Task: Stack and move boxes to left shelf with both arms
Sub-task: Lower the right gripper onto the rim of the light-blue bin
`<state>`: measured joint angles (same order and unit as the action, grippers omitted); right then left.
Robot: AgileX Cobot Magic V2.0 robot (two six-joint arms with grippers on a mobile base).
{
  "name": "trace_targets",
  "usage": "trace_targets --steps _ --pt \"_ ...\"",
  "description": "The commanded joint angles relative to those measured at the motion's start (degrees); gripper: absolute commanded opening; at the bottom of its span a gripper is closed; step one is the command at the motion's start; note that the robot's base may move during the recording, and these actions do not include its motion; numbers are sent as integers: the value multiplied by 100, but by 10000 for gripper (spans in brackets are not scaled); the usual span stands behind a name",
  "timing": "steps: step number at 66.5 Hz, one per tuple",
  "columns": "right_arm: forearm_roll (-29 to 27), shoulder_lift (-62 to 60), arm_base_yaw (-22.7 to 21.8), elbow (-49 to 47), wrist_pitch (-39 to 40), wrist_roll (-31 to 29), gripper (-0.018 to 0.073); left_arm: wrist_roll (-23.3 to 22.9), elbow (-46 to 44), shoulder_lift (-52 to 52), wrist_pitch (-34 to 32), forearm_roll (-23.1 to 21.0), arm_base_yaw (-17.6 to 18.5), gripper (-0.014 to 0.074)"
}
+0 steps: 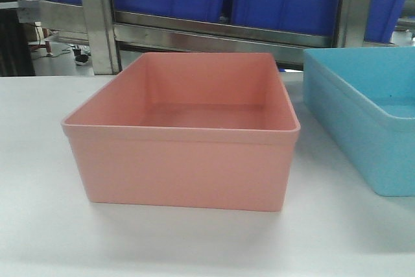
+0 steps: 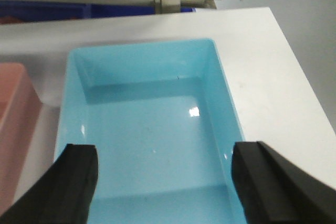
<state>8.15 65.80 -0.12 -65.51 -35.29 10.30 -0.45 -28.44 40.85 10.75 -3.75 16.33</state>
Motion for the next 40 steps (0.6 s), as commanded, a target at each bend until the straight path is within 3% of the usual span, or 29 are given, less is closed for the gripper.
trace_targets --steps 1,9,15,21,27,40 --pt "253 445 -121 -878 -509 -275 592 7 -161 -38 -509 7 -17 -10" --pt "64 1217 -625 -1822 -1501 -607 590 7 -161 -38 -509 7 -17 -10" --pt "-672 1781 -1276 -2443 -2190 -1280 590 7 -161 -38 -509 7 -17 -10" --pt "-1690 2385 -1828 -2940 -2580 -2354 590 7 -161 -38 -509 7 -17 -10" --pt "-2332 2894 -2171 -3178 -2524 -3224 590 7 -161 -28 -509 7 -17 -10" --pt "-2403 3525 -2233 -3185 -1730 -4064 590 7 -161 -28 -509 7 -17 -10"
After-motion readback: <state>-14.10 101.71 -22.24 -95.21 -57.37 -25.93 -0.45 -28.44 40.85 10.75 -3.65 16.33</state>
